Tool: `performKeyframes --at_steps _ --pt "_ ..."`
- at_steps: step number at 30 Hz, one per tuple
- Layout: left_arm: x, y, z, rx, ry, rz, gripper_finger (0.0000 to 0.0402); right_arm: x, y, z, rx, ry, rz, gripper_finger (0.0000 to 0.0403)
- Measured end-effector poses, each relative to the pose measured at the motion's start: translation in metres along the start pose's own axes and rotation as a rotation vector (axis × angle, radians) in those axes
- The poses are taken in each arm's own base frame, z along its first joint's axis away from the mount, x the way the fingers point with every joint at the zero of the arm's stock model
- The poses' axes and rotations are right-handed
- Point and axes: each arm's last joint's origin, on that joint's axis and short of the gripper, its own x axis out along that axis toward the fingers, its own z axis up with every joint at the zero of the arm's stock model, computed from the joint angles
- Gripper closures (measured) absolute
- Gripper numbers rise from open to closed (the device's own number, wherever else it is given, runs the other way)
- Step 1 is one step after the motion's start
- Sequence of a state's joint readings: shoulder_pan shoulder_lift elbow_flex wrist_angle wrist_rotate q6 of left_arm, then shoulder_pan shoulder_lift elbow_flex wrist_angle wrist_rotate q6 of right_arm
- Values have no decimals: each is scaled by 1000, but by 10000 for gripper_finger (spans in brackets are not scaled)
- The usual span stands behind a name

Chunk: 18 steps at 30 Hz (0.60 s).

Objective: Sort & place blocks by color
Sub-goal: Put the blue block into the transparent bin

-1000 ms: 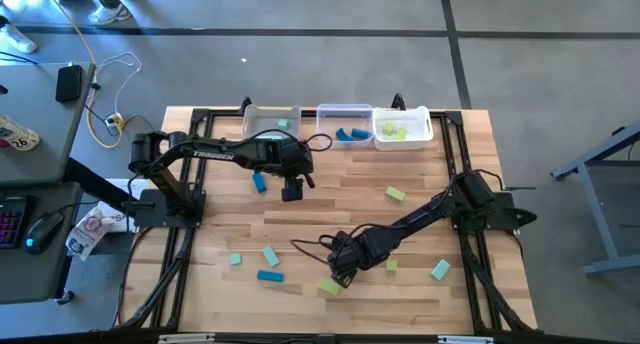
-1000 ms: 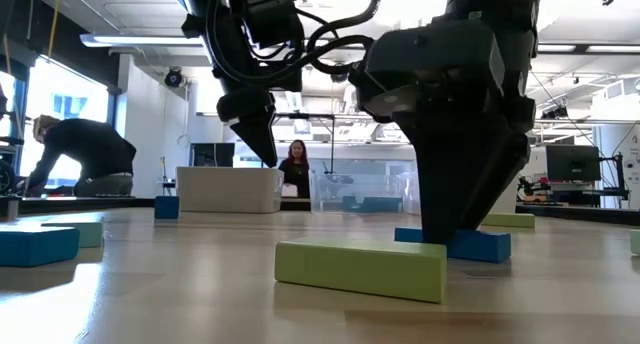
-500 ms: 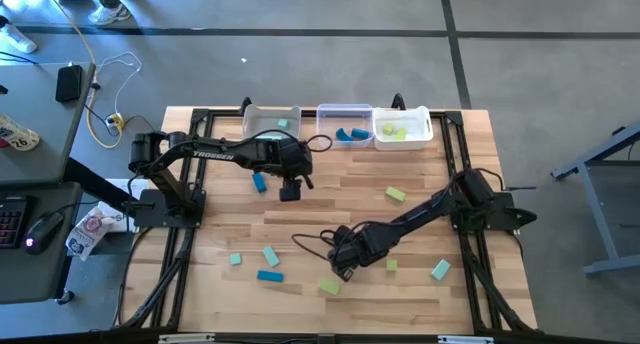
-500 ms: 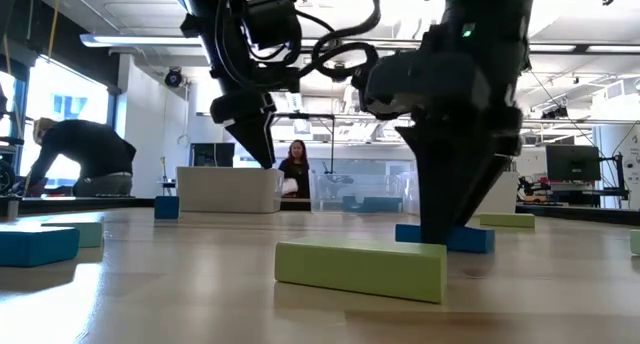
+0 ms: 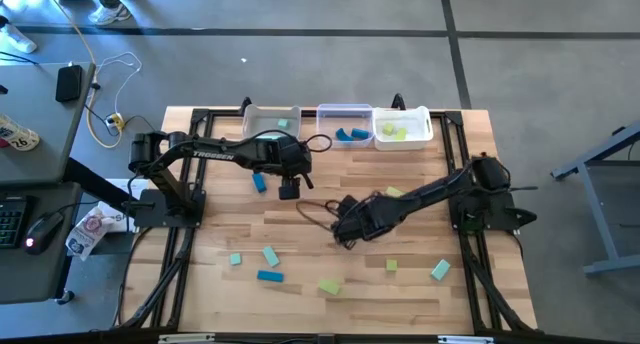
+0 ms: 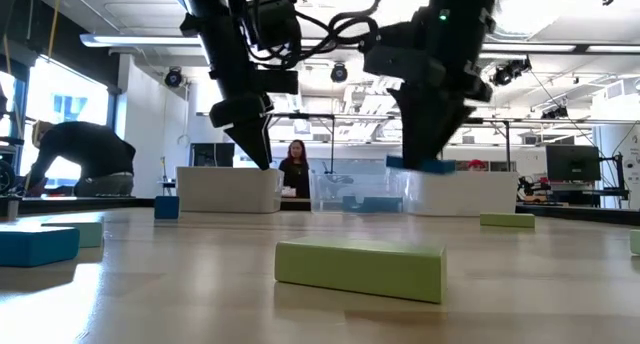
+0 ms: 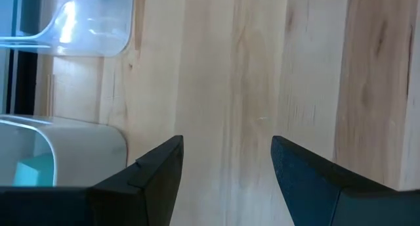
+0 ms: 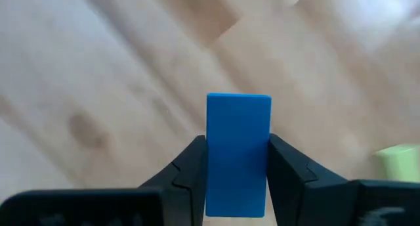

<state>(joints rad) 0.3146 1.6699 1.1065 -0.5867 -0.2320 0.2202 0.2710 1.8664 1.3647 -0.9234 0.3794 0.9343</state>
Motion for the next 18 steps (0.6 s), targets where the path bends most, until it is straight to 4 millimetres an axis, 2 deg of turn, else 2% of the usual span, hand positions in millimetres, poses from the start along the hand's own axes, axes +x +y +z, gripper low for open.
performKeyframes --at_steps 10,18 --pt "0 0 1 -29 -9 -1 186 -24 -61 49 -45 -132 -96 306" --pt "0 0 1 -37 -11 -1 186 -26 -116 87 -72 -198 -200 306"
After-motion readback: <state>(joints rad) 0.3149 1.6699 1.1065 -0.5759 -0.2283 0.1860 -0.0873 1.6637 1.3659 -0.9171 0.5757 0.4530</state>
